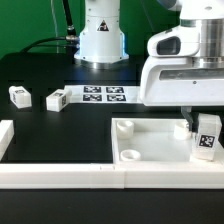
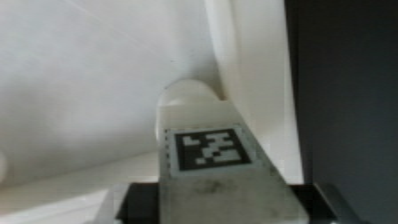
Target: Assemble square table
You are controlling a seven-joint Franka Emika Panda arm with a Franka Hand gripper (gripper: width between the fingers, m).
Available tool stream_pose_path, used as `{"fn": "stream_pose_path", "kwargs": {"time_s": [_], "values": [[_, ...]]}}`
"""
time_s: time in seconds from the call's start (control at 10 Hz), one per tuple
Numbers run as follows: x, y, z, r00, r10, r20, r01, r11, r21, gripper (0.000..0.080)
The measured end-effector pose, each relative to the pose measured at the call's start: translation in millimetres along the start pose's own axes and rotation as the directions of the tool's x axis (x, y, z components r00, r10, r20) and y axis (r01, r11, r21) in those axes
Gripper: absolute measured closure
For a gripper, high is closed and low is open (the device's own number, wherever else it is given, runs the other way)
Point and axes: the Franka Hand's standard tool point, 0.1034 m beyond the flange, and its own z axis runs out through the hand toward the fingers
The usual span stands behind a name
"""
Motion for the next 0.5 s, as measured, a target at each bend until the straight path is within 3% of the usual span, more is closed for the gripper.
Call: {"fn": "stream_pose_path", "kwargs": {"time_s": [0.2, 0.3, 0.4, 0.5], "values": [[0.6, 1.4, -0.3, 0.992, 0.129, 0.0, -0.129, 0.992, 0.003, 0.0496], [1.3, 4.2, -1.9, 0.957, 0.29, 0.002, -0.29, 0.957, 0.016, 0.0497], [0.6, 6.0, -2.0, 0.917, 0.399, 0.007, -0.399, 0.917, 0.027, 0.0497], [-2.6, 5.4, 0.2, 0.807, 0.59, 0.04, -0.591, 0.806, 0.041, 0.0501]]}}
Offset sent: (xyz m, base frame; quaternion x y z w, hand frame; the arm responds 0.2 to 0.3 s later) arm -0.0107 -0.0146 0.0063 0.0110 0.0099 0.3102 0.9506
